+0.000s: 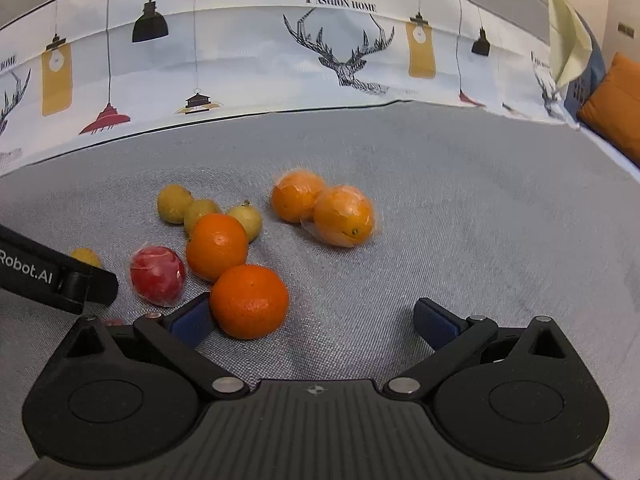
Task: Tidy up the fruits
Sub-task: 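Grasp a yellow citrus with the left tool while the right tool grasps a mandarin, then carry both fruits over the blue plate and open both tools to release them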
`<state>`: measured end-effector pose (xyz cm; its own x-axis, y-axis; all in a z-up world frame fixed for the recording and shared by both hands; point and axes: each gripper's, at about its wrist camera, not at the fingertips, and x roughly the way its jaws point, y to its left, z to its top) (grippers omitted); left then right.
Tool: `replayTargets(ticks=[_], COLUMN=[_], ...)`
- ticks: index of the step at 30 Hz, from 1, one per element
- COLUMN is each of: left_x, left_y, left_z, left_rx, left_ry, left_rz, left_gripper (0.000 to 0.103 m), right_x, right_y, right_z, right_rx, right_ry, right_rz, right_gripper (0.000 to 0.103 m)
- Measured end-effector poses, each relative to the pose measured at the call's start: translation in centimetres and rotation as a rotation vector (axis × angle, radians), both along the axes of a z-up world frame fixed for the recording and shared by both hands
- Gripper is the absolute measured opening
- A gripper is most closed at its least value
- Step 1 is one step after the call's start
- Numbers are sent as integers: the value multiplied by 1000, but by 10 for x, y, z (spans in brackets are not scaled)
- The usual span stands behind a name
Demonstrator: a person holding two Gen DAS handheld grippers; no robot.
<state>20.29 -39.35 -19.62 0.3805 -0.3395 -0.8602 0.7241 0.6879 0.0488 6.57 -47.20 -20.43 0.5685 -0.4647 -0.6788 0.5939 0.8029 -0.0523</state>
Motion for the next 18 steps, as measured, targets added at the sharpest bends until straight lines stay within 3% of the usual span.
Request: replayTargets(ticks=[3,5,6,7,8,9,12,18], left_x=[-4,-4,-5,-7,-9,-10,-12,-32], left_y=[-2,-4,-6,-6,-6,-6,0,44], left_z=[3,3,3,5,8,11,19,61], left_rx=[-16,-24,-19,-26,-37,-37,-62,-100], left_ry=[-2,13,17,9,16,30,51,26], left_rz=[-11,-18,-22,-29,-48,-54,-26,54], left_gripper=[99,81,70,44,26,27,27,27], right_x=[1,1,0,-2,-5,-5,-5,-23], right_y=[5,5,5,5,5,9,10,-4], right_z=[0,0,1,2,4,6,10,21], right_rx=[-37,-40,-33,-9,35,19,2,-58], right_ry=[8,6,-1,-20,-58,-65,-66,-118], right_rz=[9,11,20,45,89,108,98,-86], right_gripper=[102,101,93,81,50,39,38,38])
